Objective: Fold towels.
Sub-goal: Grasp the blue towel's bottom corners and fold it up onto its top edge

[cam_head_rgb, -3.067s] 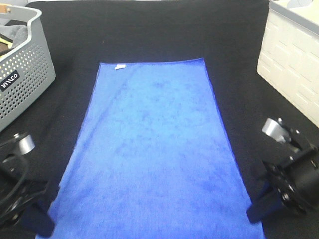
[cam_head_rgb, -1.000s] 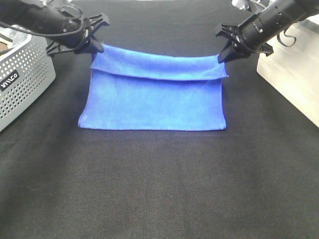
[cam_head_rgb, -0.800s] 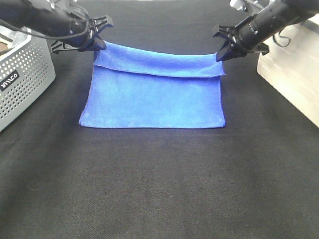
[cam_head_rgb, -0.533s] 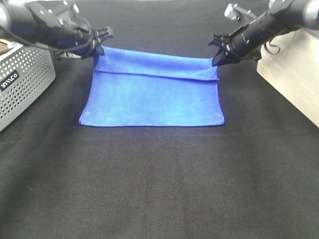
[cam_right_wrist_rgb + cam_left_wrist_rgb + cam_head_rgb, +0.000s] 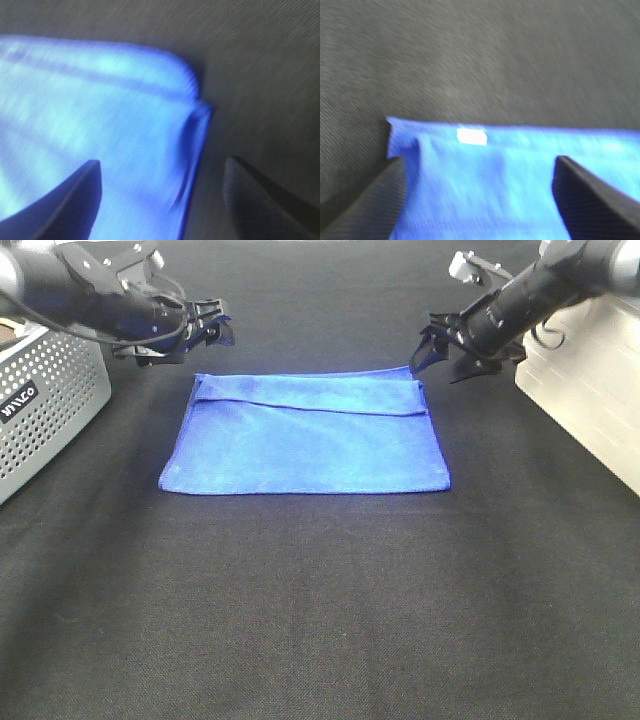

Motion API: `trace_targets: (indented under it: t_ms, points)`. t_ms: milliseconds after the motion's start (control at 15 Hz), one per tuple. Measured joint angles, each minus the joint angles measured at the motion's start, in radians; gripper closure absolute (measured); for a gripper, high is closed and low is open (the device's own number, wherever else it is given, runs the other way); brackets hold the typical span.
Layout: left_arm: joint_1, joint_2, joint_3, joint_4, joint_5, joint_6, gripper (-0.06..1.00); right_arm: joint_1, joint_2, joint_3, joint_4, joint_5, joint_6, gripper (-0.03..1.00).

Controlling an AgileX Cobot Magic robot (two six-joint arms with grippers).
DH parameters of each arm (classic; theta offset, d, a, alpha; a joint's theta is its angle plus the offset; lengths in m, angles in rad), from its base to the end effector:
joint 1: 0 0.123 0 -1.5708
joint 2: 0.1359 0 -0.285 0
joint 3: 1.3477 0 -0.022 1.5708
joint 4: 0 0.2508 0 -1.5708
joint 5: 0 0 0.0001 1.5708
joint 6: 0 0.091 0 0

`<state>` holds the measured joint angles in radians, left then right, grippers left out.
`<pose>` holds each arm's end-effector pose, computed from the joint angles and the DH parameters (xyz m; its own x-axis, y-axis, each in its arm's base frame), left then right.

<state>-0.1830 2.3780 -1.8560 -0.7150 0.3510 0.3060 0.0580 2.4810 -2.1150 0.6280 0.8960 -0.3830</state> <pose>0.5222 -0.1176 0.1472 -0.7197 -0.2325 -0.6542 0.0867 0.9048 -0.4169 0.5293 0.0726 0.1469 -0.8865 -0.0134 -0.4626 -0.2337 0.8757 0.4226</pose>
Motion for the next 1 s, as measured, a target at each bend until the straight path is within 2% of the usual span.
trace_targets:
  t_ms: [133, 200, 333, 533, 667, 800, 867, 1000]
  points:
    - [0.0, -0.023, -0.002, 0.047, 0.131, 0.0, 0.17, 0.0, -0.017, -0.001, -0.009, 0.123, 0.023, 0.31]
    - [0.0, -0.023, -0.002, 0.047, 0.131, 0.0, 0.17, 0.0, -0.017, -0.001, -0.009, 0.123, 0.023, 0.31]
    - [0.0, -0.026, -0.002, 0.064, 0.282, -0.016, 0.17, 0.0, -0.017, -0.001, -0.015, 0.206, 0.07, 0.31]
    - [-0.001, -0.028, 0.005, 0.081, 0.411, -0.129, 0.18, 0.0, -0.021, 0.007, -0.016, 0.284, 0.103, 0.31]
    - [-0.001, -0.028, 0.008, 0.116, 0.468, -0.169, 0.18, 0.0, -0.06, 0.076, -0.017, 0.289, 0.102, 0.31]
    - [-0.001, -0.047, 0.036, 0.16, 0.496, -0.202, 0.18, 0.0, -0.122, 0.194, -0.03, 0.251, 0.093, 0.31]
    - [-0.001, -0.088, 0.09, 0.18, 0.483, -0.234, 0.18, 0.0, -0.177, 0.317, -0.031, 0.187, 0.075, 0.31]
    - [-0.001, -0.158, 0.195, 0.203, 0.439, -0.255, 0.18, 0.0, -0.233, 0.442, -0.036, 0.086, 0.07, 0.31]
